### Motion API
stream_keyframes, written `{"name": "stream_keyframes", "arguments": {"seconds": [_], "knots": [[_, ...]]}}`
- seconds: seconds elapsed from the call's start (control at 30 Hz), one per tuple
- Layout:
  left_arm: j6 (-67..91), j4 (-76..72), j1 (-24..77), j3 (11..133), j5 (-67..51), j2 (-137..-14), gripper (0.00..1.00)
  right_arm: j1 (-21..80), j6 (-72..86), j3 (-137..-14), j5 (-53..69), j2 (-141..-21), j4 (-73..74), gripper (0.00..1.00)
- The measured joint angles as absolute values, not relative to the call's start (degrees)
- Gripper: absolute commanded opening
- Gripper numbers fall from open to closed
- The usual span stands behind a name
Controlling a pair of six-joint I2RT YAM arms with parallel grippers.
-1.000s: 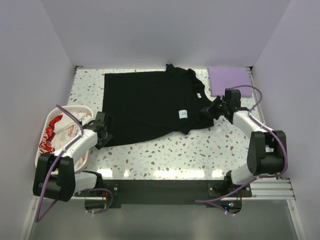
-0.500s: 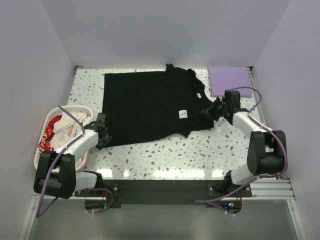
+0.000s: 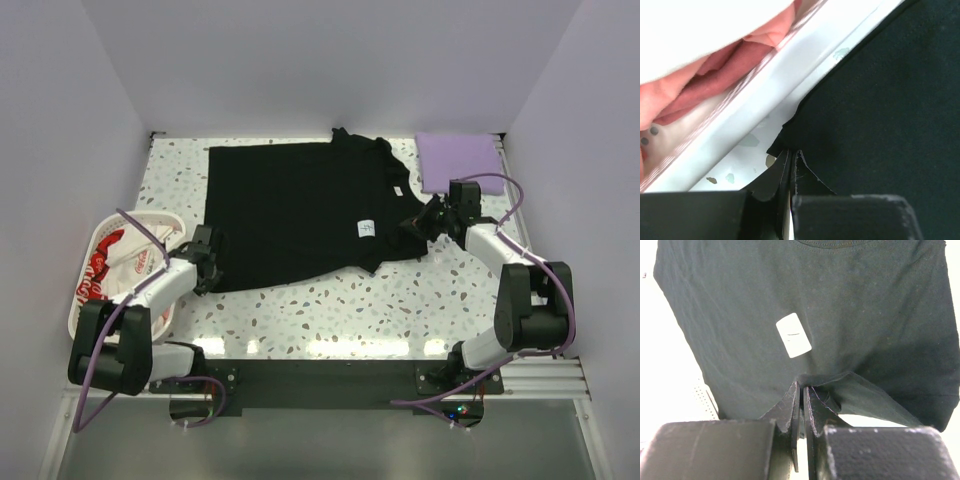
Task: Fold and stack the t-shirts
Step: Fold the tshirt
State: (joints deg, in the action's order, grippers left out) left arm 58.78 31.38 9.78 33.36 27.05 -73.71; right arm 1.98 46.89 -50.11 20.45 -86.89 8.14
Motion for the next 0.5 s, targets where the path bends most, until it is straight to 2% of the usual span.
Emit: {"name": "stream_keyframes", "arguments": {"seconds": [0.5], "knots": [[56.12,33.74,9.76,41.08,24.12,-71.68,0.0,1.98,46.59,-50.19,20.45,-84.2,9.45,0.0]]}}
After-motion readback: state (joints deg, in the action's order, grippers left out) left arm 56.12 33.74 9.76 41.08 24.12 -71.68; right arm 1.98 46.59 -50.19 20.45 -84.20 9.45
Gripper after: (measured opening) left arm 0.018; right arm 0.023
